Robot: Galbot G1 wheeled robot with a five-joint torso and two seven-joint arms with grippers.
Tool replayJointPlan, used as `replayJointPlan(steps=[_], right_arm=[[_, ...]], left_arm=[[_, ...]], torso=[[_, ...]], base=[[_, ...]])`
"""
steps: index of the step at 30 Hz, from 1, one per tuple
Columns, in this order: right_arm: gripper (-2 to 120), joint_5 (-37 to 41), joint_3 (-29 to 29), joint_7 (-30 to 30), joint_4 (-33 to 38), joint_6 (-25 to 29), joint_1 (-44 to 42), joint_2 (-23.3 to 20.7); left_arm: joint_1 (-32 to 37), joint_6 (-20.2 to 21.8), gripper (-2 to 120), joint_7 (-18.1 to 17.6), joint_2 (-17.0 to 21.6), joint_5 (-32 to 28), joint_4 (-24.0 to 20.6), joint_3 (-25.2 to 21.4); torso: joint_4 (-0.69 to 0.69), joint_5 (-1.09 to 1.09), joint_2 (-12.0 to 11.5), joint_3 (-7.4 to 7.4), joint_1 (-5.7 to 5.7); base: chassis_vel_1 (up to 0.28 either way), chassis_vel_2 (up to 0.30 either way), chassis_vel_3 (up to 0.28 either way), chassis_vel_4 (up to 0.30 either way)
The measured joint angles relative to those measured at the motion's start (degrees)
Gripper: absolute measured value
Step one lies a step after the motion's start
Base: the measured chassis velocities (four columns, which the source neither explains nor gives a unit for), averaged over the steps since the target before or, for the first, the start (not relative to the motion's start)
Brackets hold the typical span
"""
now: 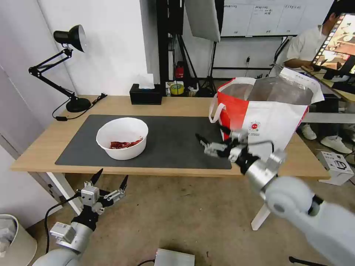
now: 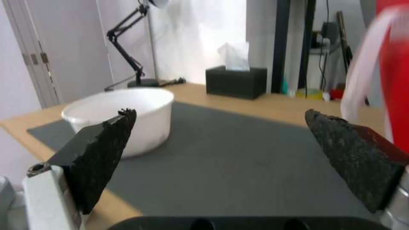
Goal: Pick up the trash from the table and place it into the takeout bag.
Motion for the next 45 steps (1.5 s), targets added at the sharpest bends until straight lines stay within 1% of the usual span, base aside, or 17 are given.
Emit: replayJointPlan(steps=[2,3,6,10,13,19,40,42,43,45], right_arm=[[100,-3.32,0.41,-0.02,-0.43,1.96,-4.01,1.77],[100,-3.32,0.41,-0.02,-0.43,1.96,-4.01,1.77],[100,-7.08,0.57,0.38,-1.02,3.81,-7.46,3.35],[100,-8.83,1.19,0.88,-1.32,4.54,-9.46,4.06],[100,-11.28,2.3,1.61,-2.19,5.85,-12.75,4.86],[100,-13.46,3.45,2.58,-2.83,6.81,-15.42,5.96],[100,-14.78,3.09,3.34,-4.41,7.41,-16.03,7.11],[100,-14.78,3.08,3.36,-4.41,7.37,-16.01,7.11],[100,-14.78,3.08,3.36,-4.41,7.37,-16.01,7.11],[100,-14.78,3.07,3.36,-4.4,7.34,-15.99,7.11]], left_arm=[[0.18,-0.03,100,0.04,-0.02,-0.05,0.05,-0.24],[0.18,-0.03,100,0.04,-0.02,-0.05,0.05,-0.24],[0.28,-0.04,100,0.06,-0.04,-0.11,0.09,-0.44],[0.39,-0.05,100,0.08,-0.1,-0.14,0.07,-0.61],[0.45,-0.13,100,0.14,-0.16,-0.16,0.07,-0.64],[0.37,-0.15,100,0.16,-0.32,-0.17,0.09,-0.59],[0.52,-0.42,100,0.4,0.19,-0.57,0.93,-0.87],[-0.34,0.21,100,0.12,1.41,-2.39,0.69,-1.36],[-0.34,0.21,100,0.12,1.41,-2.39,0.69,-1.36],[-2.01,1.95,100,-0.92,3.95,-5.34,0.03,-2.22]], torso=[[-0.01,-0.01,0.0,0.0,0.0],[-0.01,-0.01,0.0,0.0,0.0],[0.0,-0.01,0.0,0.0,0.0],[0.01,-0.01,0.0,0.0,0.0],[0.0,-0.01,0.0,0.0,-0.01],[0.0,-0.01,0.0,0.0,0.0],[0.01,-0.02,-0.01,0.0,0.0],[0.01,-0.02,-0.01,0.0,-0.01],[0.01,-0.02,-0.01,0.0,-0.01],[0.02,-0.02,-0.01,0.0,0.0]], base=[[0.0,0.0,0.0,0.0],[0.0,0.0,0.0,0.0],[0.0,0.0,0.0,0.0],[0.0,0.0,0.0,0.0],[0.0,0.0,0.0,0.0],[0.0,0.0,0.0,0.0],[0.0,0.0,0.0,0.0],[0.0,0.0,0.0,0.0],[0.0,0.0,0.0,0.0],[0.0,0.0,0.0,0.0]])
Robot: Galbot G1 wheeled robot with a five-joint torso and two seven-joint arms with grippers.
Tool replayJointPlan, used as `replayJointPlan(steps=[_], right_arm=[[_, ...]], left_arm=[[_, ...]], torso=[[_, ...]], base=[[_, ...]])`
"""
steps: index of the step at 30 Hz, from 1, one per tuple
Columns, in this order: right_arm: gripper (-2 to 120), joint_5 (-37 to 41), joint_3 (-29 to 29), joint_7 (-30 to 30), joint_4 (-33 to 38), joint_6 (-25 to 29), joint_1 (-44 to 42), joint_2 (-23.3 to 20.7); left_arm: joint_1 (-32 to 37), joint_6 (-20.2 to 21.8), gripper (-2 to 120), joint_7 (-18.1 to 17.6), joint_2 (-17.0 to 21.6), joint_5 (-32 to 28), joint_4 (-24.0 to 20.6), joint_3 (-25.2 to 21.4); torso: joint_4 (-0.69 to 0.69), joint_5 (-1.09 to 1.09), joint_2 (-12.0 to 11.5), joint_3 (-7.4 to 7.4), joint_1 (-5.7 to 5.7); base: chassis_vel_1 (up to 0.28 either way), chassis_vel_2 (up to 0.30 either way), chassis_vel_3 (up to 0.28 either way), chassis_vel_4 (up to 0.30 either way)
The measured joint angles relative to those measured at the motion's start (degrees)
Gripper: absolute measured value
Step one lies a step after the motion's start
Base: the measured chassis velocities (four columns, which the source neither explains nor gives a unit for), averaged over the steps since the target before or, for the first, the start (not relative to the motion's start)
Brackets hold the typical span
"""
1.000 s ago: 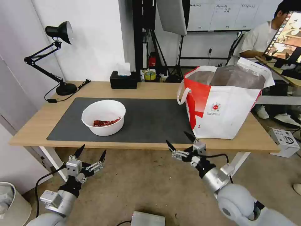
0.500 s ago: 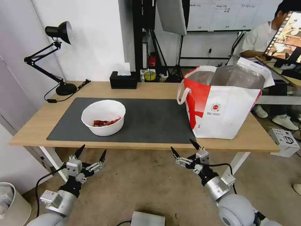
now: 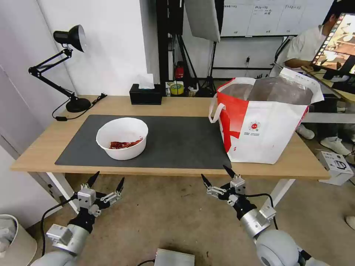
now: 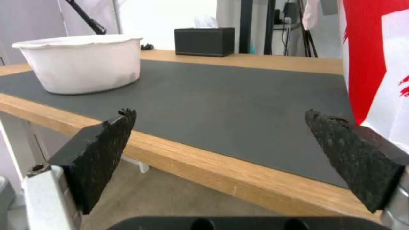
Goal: Pick up the trash from the table and place it into the takeout bag.
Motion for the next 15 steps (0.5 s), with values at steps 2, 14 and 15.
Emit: replayJointPlan(steps=[2,14,15], right_arm=[[100,0.01,-0.01,0.0,0.0,-0.02,0.02,0.0],[100,0.07,-0.03,0.01,0.05,-0.08,0.06,-0.02],[100,0.07,-0.03,0.01,0.05,-0.08,0.06,-0.02]], left_arm=[[-2.49,2.87,100,-2.13,3.63,-4.44,-0.91,-0.81],[-15.52,21.76,100,-14.0,21.75,-27.31,-0.29,-1.14],[-15.52,21.76,100,-14.0,21.75,-27.31,-0.29,-1.14]], torso=[[0.0,0.0,0.0,0.0,0.0],[-0.01,-0.01,0.0,0.01,0.01],[-0.01,-0.01,0.0,0.01,0.01]], base=[[0.0,0.0,0.0,0.0],[0.0,0.0,0.0,0.0],[0.0,0.0,0.0,0.0]])
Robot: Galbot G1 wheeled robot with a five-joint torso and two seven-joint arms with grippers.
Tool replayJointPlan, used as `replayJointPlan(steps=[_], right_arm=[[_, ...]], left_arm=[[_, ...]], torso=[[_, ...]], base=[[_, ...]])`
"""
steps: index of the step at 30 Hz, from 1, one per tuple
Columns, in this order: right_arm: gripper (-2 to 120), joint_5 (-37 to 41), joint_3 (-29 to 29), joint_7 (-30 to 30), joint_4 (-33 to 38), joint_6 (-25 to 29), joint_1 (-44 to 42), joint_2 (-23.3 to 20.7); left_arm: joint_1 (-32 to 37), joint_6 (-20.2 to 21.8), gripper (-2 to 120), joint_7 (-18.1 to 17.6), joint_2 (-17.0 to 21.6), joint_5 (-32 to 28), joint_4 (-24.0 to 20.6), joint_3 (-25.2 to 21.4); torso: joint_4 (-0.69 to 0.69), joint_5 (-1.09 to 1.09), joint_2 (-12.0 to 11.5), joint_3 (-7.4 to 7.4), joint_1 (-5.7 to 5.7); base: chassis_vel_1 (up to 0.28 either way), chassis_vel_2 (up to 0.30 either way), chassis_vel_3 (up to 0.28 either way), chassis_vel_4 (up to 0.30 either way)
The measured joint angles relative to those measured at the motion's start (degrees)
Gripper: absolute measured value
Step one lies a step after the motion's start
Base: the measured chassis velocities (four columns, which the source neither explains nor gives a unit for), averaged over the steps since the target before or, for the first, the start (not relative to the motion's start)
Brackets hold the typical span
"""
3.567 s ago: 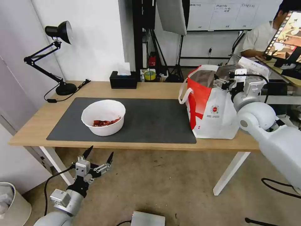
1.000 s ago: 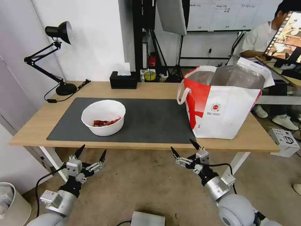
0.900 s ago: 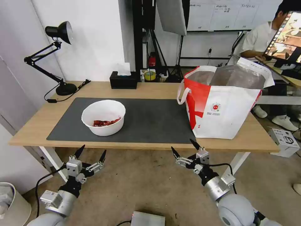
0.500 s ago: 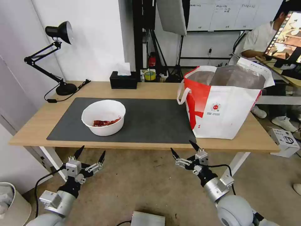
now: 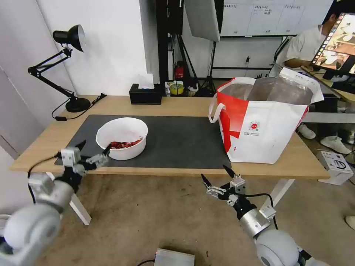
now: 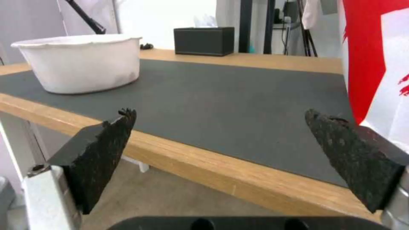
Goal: Pick up the trash from the table and place it into the takeout bag.
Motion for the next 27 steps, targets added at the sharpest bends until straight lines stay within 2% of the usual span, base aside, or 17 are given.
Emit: replayJointPlan(steps=[2,3,6,7,9,10,16,22,27], right_arm=[[100,0.01,0.0,-0.01,0.02,-0.01,0.02,-0.01],[100,0.01,0.0,-0.01,0.02,-0.01,0.02,-0.01],[100,0.02,-0.01,-0.02,0.03,-0.03,0.02,-0.02],[100,0.02,-0.01,-0.02,0.03,-0.03,0.02,-0.02],[100,0.03,-0.01,-0.02,0.04,-0.04,0.03,-0.03],[100,0.03,-0.01,-0.02,0.04,-0.04,0.03,-0.03],[100,0.05,0.0,-0.04,0.06,-0.06,0.03,-0.03],[100,0.05,-0.01,-0.04,0.06,-0.06,0.04,-0.03],[100,0.05,-0.01,-0.04,0.06,-0.07,0.04,-0.02]], left_arm=[[-4.01,3.58,100,-1.96,3.18,-6.06,1.74,1.37],[-4.01,3.58,100,-1.96,3.18,-6.06,1.74,1.37],[-11.93,8.66,100,-5.15,4.55,-13.18,4.83,5.39],[-11.93,8.66,100,-5.15,4.55,-13.18,4.83,5.39],[-17.15,12.55,100,-7.36,5.02,-17.78,6.98,8.38],[-17.15,12.55,100,-7.36,5.02,-17.78,6.98,8.38],[-25.8,19.5,100,-10.2,6.26,-23.7,11.78,14.75],[-31.65,22.16,100,-12.33,6.46,-26.5,16.38,20.06],[-33.56,23.35,100,-12.94,6.45,-28.11,18.67,21.26]], torso=[[0.02,0.03,0.0,-0.01,0.0],[0.02,0.03,0.0,-0.01,0.0],[0.0,0.01,0.0,0.0,0.0],[0.0,0.01,0.0,0.0,0.0],[0.0,0.01,0.0,0.0,0.0],[0.0,0.01,0.0,0.0,0.0],[0.0,0.02,0.0,0.0,0.0],[0.0,0.01,0.0,0.0,0.0],[0.0,0.02,0.0,-0.01,0.0]], base=[[0.0,0.0,0.0,0.0],[0.0,0.0,0.0,0.0],[0.0,0.0,0.0,0.0],[0.0,0.0,0.0,0.0],[0.0,0.0,0.0,0.0],[0.0,0.0,0.0,0.0],[0.0,0.0,0.0,0.0],[0.0,0.0,0.0,0.0],[0.0,0.0,0.0,0.0]])
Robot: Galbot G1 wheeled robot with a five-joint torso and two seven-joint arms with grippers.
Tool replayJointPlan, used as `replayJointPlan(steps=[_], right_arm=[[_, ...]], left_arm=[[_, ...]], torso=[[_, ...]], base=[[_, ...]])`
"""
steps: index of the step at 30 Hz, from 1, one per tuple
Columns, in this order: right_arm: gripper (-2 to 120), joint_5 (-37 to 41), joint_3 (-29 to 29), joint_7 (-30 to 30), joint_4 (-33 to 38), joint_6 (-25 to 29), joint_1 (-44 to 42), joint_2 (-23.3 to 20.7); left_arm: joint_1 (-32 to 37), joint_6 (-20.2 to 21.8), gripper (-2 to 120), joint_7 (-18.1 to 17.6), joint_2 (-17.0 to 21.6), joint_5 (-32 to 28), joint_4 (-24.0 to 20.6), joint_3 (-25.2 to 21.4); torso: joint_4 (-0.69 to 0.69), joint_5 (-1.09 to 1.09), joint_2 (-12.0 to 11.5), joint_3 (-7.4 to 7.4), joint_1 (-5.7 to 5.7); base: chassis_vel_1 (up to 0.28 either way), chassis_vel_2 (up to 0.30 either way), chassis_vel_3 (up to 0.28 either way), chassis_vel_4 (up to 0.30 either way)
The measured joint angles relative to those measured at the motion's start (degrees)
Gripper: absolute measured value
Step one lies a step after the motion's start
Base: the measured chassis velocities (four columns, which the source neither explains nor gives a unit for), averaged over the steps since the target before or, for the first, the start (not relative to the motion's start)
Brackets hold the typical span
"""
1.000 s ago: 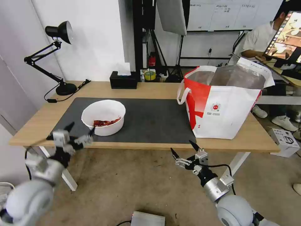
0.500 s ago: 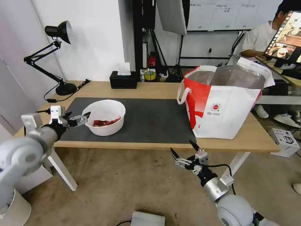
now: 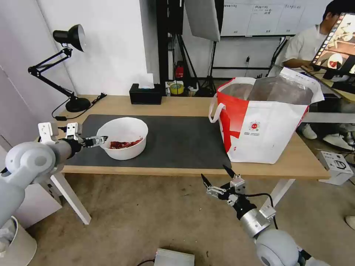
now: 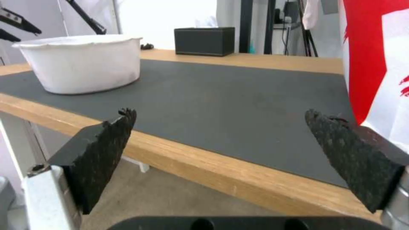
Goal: Pick up the trash from the table and place it into the takeout bag.
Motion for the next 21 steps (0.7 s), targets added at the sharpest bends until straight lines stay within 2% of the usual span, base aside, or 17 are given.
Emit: replayJointPlan(steps=[11,21], right_arm=[[100,0.0,0.0,0.0,0.0,0.0,0.0,0.0],[100,0.0,0.0,0.0,0.0,0.0,0.0,0.0]], left_arm=[[-2.14,2.53,100,-1.76,0.01,-1.41,2.45,1.45],[-5.16,3.71,100,-2.25,-1.53,-5.35,5.14,3.19]], torso=[[0.0,0.0,0.01,0.0,0.0],[0.01,0.0,0.01,0.0,-0.01]], base=[[0.0,0.0,0.0,0.0],[0.0,0.0,0.0,0.0]])
